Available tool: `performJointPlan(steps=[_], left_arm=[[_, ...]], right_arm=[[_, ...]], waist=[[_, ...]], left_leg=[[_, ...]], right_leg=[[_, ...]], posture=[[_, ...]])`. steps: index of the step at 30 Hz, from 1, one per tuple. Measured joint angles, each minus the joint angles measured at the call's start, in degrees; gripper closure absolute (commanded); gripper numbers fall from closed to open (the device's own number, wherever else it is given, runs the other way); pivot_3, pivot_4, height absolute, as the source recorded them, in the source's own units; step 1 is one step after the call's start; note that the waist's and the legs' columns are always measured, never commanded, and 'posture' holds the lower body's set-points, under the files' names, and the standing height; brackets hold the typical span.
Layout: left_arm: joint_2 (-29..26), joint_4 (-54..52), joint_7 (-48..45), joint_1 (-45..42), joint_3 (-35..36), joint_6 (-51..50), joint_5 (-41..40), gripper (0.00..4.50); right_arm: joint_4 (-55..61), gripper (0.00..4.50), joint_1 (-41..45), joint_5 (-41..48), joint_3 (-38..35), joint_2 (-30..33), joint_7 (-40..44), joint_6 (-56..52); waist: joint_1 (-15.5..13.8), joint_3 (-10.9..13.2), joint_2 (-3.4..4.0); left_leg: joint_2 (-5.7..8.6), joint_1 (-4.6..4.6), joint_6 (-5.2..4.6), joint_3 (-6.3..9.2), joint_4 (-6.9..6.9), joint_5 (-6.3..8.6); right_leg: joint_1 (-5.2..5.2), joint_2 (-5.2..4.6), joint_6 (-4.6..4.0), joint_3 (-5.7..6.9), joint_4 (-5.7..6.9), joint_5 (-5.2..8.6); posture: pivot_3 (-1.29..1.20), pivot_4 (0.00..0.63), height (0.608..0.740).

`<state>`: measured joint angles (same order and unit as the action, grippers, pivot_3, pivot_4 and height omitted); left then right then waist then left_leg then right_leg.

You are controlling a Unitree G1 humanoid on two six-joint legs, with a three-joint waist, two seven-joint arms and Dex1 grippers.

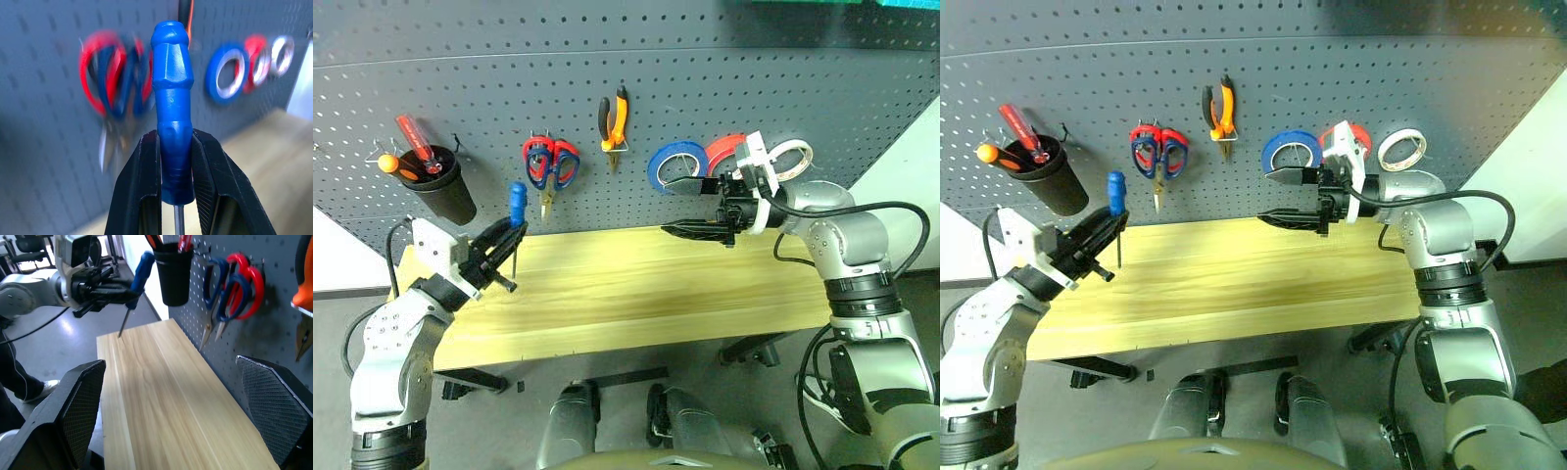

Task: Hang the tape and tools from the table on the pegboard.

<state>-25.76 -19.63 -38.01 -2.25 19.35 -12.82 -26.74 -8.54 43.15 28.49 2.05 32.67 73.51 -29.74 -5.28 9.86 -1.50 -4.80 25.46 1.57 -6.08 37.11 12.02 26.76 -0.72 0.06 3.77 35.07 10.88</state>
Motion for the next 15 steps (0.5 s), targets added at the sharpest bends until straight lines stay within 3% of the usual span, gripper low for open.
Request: performJointPlan(steps=[15], left_arm=[[-3.1, 7.4, 3.3, -17.5, 0.1, 3.3, -0.1, 4.0]], right_arm=[[0.0, 0.0, 7.1, 4.4, -2.3, -0.9, -1.0, -1.2]], waist=[[-0.2, -2.9, 0.05]], left_leg=[[-0.01, -0.17, -0.16, -0.02, 0.04, -0.1]], right_leg=[[-0.15, 0.08, 0.16, 0.0, 0.14, -0.12]], posture=[[0.2, 0.003, 0.74]])
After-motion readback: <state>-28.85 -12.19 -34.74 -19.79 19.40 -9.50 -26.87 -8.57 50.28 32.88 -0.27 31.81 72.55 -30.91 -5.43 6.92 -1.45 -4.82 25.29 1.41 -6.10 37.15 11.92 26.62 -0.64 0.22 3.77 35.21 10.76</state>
